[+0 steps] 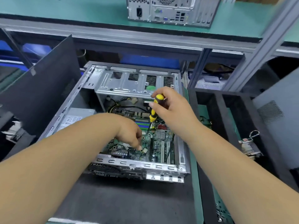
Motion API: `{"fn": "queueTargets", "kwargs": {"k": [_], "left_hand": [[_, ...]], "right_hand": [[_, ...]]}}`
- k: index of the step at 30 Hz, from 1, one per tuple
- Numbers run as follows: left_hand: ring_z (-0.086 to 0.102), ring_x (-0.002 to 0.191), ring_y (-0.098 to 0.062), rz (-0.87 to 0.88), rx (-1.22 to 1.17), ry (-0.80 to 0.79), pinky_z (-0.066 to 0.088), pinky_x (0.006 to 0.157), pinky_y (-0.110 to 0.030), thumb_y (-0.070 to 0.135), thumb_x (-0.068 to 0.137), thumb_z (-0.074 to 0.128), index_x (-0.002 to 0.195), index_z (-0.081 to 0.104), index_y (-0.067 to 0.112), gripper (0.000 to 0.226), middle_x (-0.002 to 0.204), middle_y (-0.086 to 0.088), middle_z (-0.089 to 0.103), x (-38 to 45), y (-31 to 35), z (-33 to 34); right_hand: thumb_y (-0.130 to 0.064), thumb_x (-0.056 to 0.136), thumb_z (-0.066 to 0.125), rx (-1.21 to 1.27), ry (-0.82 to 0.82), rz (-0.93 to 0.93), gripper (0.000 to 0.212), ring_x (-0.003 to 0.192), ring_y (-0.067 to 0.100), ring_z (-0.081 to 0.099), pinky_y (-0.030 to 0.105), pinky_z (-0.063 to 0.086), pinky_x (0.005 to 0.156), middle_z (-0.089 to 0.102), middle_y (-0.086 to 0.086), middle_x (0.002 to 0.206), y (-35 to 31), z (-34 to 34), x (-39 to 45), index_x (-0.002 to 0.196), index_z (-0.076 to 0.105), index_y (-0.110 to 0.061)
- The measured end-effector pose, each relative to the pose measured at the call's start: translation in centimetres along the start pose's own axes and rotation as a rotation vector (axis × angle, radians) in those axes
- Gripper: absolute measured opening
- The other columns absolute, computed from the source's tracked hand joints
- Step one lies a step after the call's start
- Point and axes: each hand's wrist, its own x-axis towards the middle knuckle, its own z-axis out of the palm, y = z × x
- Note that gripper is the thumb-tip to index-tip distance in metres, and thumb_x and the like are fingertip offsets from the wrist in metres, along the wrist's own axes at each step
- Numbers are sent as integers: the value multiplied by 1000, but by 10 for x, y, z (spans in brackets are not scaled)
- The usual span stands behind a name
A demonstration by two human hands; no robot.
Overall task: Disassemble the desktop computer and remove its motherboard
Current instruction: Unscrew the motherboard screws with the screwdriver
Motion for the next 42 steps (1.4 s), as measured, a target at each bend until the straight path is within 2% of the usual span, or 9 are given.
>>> {"fn": "queueTargets", "kwargs": {"k": [5, 13, 17, 20, 25, 29, 34, 38, 42], "left_hand": [[53, 106, -18, 112, 44, -106, 39, 92, -31, 37, 88, 66, 126, 56, 22, 42, 102, 9, 53, 26, -1, -9], [47, 97, -11, 232, -49, -221, 36, 83, -23, 26, 90, 65, 136, 49, 29, 49, 101, 11, 49, 50, -11, 0], [48, 82, -2, 306, -83, -251, 38, 71, -19, 25, 91, 64, 127, 57, 28, 37, 88, 21, 48, 54, -6, 2], [48, 79, -10, 254, -47, -213, 35, 63, -21, 34, 93, 60, 114, 60, 18, 26, 86, 10, 55, 54, -6, 3], [48, 96, -16, 119, 71, -132, 34, 82, -21, 43, 91, 59, 126, 58, 19, 43, 115, 1, 60, 48, -16, -2], [45, 85, -12, 165, 50, -85, 37, 69, -20, 31, 93, 60, 115, 63, 15, 28, 81, 11, 52, 47, -23, -6], [48, 89, -13, 142, 19, -79, 36, 77, -19, 29, 88, 66, 117, 64, 16, 32, 102, 0, 61, 49, -21, -5], [47, 83, -13, 142, 87, -90, 33, 72, -20, 31, 89, 65, 115, 65, 17, 30, 84, 6, 54, 51, -19, -8], [47, 86, -15, 125, 92, -95, 35, 76, -22, 30, 89, 65, 119, 64, 17, 32, 97, 1, 58, 53, -20, -7]], "right_hand": [[-31, 93, 61, -199, -82, -46, 18, 90, 7, 46, 23, 36, 74, 52, -6, 106, 2, 14, 16, 108, 58, -20], [-35, 93, 59, -352, -277, -10, 16, 90, 16, 50, 35, 43, 78, 52, -5, 99, 12, 24, 26, 101, 56, -22], [-35, 93, 60, -394, -356, -18, 16, 88, 17, 51, 33, 42, 75, 53, -4, 99, 7, 21, 30, 101, 57, -21], [-36, 92, 61, -384, -444, -42, 16, 85, 14, 50, 30, 37, 71, 54, -5, 96, 3, 17, 31, 99, 58, -21], [-36, 89, 66, -260, -706, -10, 13, 81, 7, 54, 28, 43, 71, 60, -9, 90, -4, 18, 30, 94, 63, -25], [-37, 87, 68, -274, -873, -36, 15, 89, 8, 56, 31, 45, 82, 62, -10, 94, -7, 24, 26, 98, 66, -27], [-35, 86, 70, -285, -939, -59, 17, 87, 6, 52, 27, 43, 78, 58, -13, 93, -6, 24, 19, 100, 65, -26], [-35, 87, 69, -330, -980, -85, 18, 89, 8, 50, 28, 42, 77, 55, -13, 95, -4, 23, 13, 103, 64, -25], [-35, 87, 68, -353, -980, -105, 19, 88, 7, 47, 26, 38, 74, 51, -14, 95, -4, 23, 11, 103, 63, -25]]}}
